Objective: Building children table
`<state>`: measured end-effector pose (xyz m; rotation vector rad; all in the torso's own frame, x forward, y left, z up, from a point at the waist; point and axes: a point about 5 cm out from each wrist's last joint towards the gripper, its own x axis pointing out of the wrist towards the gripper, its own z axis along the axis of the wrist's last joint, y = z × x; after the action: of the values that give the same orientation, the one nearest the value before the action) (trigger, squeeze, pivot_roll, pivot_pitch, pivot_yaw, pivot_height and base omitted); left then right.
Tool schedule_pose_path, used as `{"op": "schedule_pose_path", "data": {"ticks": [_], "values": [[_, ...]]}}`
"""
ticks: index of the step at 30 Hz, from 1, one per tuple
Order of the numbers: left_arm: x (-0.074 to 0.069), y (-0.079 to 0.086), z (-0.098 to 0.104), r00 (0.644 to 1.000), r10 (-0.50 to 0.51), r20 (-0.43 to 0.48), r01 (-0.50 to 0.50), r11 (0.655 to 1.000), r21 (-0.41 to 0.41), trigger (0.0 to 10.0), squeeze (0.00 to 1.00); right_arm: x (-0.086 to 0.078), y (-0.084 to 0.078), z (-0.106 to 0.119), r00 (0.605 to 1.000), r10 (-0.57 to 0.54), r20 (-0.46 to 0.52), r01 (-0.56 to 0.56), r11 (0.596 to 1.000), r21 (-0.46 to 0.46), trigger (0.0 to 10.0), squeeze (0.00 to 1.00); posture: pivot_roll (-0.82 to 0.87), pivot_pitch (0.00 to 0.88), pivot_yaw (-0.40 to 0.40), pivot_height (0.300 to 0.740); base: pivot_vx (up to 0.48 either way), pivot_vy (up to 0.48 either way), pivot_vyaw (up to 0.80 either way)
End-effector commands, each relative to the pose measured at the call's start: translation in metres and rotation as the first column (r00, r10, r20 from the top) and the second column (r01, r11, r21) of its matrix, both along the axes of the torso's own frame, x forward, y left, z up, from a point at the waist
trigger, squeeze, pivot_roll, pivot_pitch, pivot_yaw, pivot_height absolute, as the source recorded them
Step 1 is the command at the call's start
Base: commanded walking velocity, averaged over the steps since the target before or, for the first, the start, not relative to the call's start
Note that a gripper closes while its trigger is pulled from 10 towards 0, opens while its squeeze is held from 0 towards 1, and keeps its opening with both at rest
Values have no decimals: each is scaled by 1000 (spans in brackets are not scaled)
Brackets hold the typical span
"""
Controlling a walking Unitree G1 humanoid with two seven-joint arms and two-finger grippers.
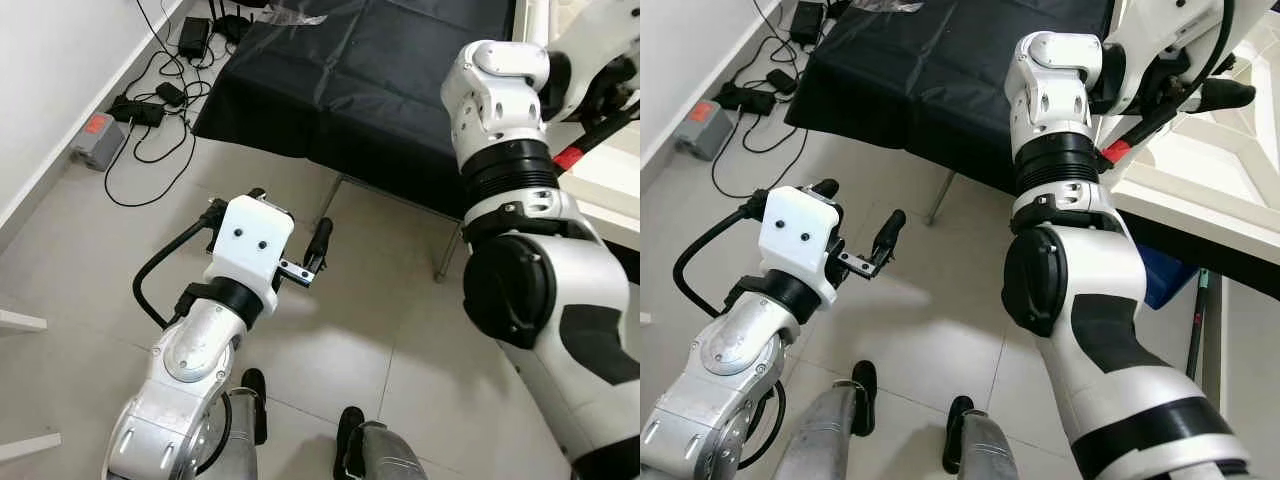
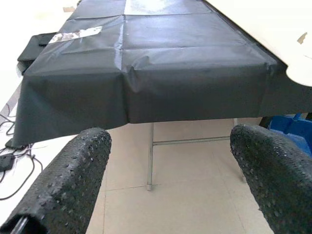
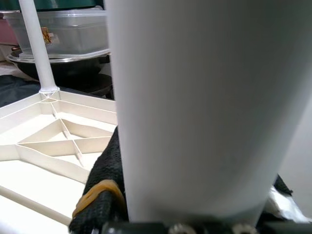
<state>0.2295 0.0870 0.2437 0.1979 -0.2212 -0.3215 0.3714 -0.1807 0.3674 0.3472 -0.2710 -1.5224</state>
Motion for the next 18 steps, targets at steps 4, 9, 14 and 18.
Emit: {"op": "schedule_pose_path", "data": {"ticks": [4, 9, 14, 18], "values": [[-2, -2, -5, 1000, -17, -15, 17, 1000, 7, 10000, 0, 10, -3, -48, 988, 37, -150, -25, 996, 84, 10000, 0, 179, 423, -88, 740, 0, 0, 0], [-2, -2, -5, 1000, -16, -15, 16, 1000, 8, 10000, 0, 7, -1, -15, 999, 26, -46, -26, 1000, -1, 10000, 0, 176, 426, -87, 740, 0, 0, 0], [-2, -2, -5, 1000, -16, -14, 16, 1000, 7, 10000, 0, 4, 0, 3, 1000, 28, 14, -28, 999, -16, 10000, 0, 176, 428, -85, 740, 0, 0, 0], [-2, -2, -4, 1000, -17, -13, 17, 1000, 8, 10000, 0, -1, 2, 24, 996, 31, 79, -30, 999, -19, 10000, 0, 176, 428, -85, 740, 0, 0, 0]]}}
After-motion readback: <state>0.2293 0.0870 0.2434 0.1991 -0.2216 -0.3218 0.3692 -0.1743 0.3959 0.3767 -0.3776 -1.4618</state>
